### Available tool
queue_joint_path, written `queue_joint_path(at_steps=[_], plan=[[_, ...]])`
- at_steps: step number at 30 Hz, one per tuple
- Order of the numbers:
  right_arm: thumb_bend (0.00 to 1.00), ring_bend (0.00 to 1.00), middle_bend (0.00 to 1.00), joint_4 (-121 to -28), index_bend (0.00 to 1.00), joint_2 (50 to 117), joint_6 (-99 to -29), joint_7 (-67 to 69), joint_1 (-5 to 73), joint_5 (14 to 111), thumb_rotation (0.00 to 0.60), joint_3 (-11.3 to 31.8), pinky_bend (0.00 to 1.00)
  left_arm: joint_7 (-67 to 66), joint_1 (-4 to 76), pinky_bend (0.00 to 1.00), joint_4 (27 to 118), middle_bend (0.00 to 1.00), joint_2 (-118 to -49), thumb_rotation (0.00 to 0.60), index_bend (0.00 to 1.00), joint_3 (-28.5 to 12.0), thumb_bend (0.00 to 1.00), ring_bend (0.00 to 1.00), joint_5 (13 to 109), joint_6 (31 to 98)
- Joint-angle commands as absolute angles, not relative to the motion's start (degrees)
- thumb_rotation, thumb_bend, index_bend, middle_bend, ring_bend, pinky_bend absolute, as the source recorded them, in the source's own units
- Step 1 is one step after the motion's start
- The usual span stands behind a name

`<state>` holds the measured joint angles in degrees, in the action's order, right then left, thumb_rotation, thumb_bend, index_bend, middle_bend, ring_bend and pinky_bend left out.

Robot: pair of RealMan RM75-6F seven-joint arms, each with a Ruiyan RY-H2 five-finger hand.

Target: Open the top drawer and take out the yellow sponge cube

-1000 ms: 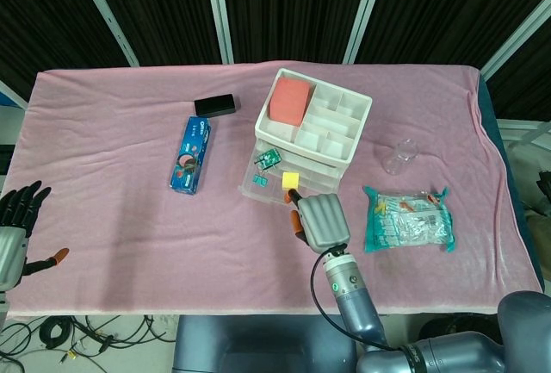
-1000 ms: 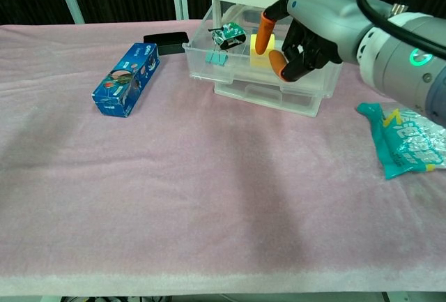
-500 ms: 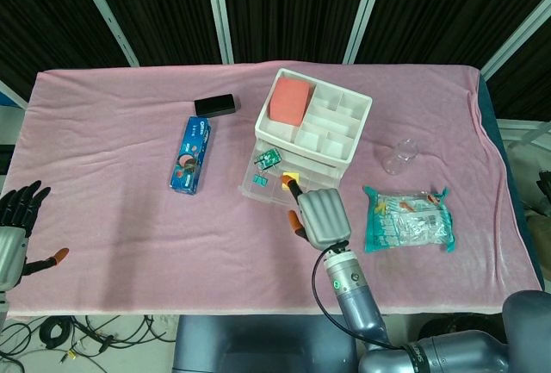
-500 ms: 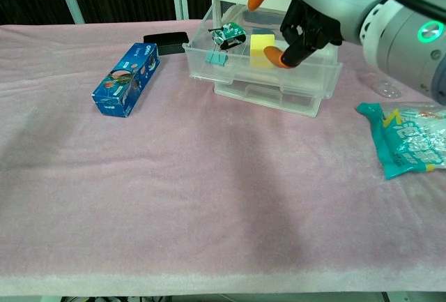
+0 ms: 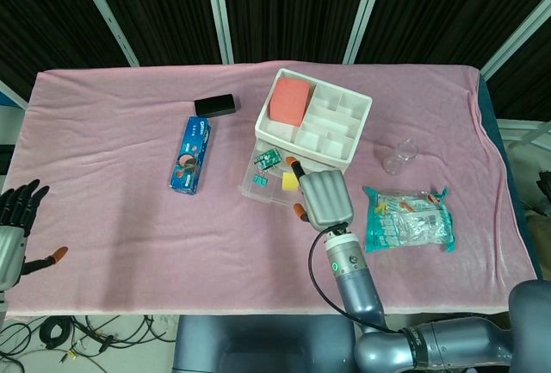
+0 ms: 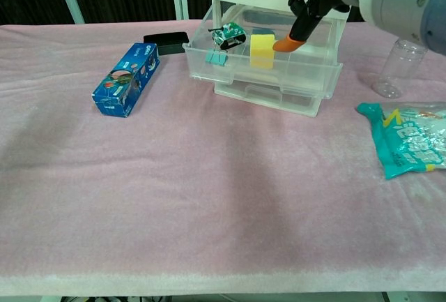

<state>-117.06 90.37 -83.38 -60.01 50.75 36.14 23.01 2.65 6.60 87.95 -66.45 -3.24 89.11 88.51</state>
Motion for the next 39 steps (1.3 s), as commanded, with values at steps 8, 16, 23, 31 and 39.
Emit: queue_joint_path(at_steps=[8, 16, 23, 31, 39], plan=[[0.12, 0.94, 0.90, -115.19, 0.32, 88.93, -85.26, -68.38, 56.75, 24.05, 0.600, 27.11, 0.84, 3.23, 6.57, 0.00, 87.05, 0.00, -67.06, 0.600, 0.00, -3.54, 0.00, 0.00, 89.30, 89.19], [0.16, 0.94, 0.90, -114.93, 0.40, 88.52, -85.34, -68.45, 58.90, 21.40, 0.600, 27.81, 0.84, 3.23, 6.61, 0.00, 87.33, 0.00, -66.96, 0.600, 0.00, -3.53, 0.00, 0.00, 89.03, 88.87], [0.16, 0.94, 0.90, -113.57, 0.40, 88.75, -85.17, -69.54, 60.95, 17.53, 0.600, 27.84, 0.84, 3.25, 6.62, 0.00, 87.52, 0.00, -66.85, 0.600, 0.00, -3.50, 0.00, 0.00, 88.92, 88.71], [0.16, 0.94, 0.90, -112.08, 0.40, 89.01, -83.89, -68.80, 62.59, 14.52, 0.600, 27.86, 0.84, 3.32, 6.66, 0.00, 87.59, 0.00, -66.80, 0.600, 0.00, -3.46, 0.00, 0.00, 88.81, 88.50], [0.16, 0.94, 0.90, -110.98, 0.40, 89.78, -82.60, -67.83, 64.20, 12.60, 0.600, 27.61, 0.84, 3.28, 6.70, 0.00, 87.67, 0.00, -66.74, 0.600, 0.00, -3.51, 0.00, 0.00, 88.53, 88.25]])
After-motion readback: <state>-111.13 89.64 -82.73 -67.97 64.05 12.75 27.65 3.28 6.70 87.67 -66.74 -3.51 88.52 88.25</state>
